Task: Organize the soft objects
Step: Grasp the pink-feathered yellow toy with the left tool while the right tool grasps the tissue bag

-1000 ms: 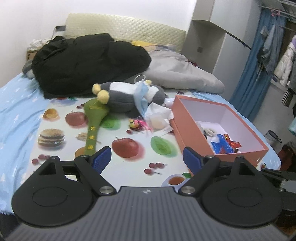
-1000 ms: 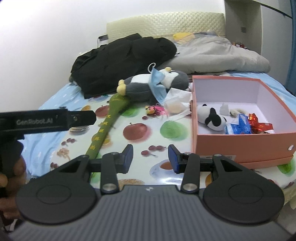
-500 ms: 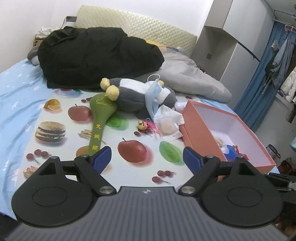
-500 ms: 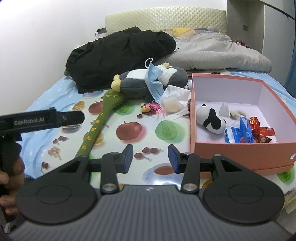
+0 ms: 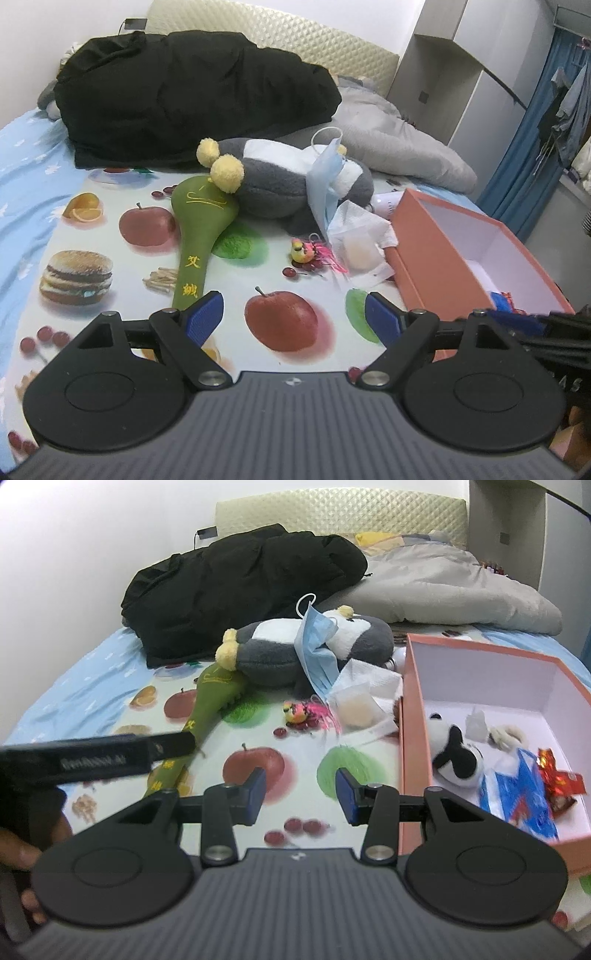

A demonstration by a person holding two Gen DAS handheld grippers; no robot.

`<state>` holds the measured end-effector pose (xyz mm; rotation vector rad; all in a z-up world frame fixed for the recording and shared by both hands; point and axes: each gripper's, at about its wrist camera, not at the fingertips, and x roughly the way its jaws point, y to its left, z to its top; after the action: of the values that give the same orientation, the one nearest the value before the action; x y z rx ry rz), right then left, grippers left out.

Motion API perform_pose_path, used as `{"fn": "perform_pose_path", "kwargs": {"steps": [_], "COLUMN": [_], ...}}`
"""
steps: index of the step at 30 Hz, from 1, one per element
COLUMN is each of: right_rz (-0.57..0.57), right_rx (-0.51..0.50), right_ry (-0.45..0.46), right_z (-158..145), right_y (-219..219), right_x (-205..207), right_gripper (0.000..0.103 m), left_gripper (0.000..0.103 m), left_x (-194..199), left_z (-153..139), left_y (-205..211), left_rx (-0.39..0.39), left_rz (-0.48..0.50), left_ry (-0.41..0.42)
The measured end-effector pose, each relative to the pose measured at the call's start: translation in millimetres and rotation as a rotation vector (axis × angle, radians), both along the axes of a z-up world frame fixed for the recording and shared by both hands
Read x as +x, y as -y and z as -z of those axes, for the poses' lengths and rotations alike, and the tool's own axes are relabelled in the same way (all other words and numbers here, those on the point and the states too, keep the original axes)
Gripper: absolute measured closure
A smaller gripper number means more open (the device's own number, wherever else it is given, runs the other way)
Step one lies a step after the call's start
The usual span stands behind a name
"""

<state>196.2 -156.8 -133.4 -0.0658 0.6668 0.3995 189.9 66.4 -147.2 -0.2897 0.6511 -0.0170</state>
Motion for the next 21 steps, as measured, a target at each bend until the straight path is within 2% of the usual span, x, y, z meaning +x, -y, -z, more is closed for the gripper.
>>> {"fn": "perform_pose_path", "kwargs": {"steps": [6, 8, 11, 21], "right_rz": [0.028, 0.040, 0.061, 0.099], "right_rx": [-0.019, -0.012, -0.012, -0.038], "right_ry": [0.018, 0.021, 0.024, 0.017], "right_z": [4, 5, 10, 27], "right_y": [-14, -16, -21, -36], "right_x": [30, 39, 52, 103], "right_gripper": [0.058, 0.058, 0.058, 0.058], "left_gripper": [0.021, 0.022, 0.029, 0.034], "left_x": [36, 48, 65, 113], "left_z": [16, 20, 27, 52], "left_y": [-7, -7, -7, -7], "left_rx": [-0.051, -0.046, -0.049, -0.072], "left_rz": [0.017, 0.020, 0.033, 0.064], "left_ry": [-0.009, -0.005, -0.011, -0.031]}}
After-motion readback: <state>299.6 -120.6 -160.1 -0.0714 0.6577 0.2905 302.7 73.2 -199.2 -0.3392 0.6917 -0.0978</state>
